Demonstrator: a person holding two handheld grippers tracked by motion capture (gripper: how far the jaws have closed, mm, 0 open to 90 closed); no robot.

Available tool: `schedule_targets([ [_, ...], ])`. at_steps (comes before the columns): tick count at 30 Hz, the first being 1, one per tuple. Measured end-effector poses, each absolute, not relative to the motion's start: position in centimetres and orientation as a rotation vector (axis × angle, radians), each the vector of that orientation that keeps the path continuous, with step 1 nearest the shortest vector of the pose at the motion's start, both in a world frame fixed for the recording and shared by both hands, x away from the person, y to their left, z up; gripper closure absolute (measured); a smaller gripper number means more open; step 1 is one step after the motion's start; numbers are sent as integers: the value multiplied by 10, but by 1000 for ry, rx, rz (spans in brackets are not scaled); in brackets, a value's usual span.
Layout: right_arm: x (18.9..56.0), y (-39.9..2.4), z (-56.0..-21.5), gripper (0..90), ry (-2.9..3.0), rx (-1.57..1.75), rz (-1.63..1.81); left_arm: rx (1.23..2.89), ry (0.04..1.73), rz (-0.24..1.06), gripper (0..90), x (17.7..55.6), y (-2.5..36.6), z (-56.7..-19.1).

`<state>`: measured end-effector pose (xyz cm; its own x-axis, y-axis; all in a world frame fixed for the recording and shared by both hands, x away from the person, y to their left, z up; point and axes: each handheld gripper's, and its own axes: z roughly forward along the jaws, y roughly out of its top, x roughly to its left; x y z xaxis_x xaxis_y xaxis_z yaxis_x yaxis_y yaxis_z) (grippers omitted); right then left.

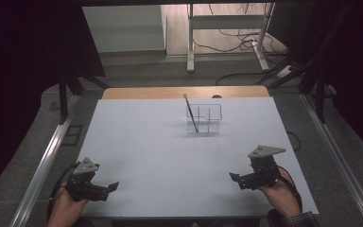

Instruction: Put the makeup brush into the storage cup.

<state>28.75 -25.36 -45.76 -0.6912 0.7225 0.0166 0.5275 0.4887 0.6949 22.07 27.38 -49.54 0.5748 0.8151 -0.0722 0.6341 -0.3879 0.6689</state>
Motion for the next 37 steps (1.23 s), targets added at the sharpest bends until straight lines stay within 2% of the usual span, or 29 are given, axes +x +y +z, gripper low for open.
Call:
schedule_targets([
  [26,271,-291,-460,0,2402,1172,960,2146,1152,353,0,221,273,-496],
  [37,271,-294,-461,0,2402,1181,947,2151,1150,355,0,222,272,-496],
])
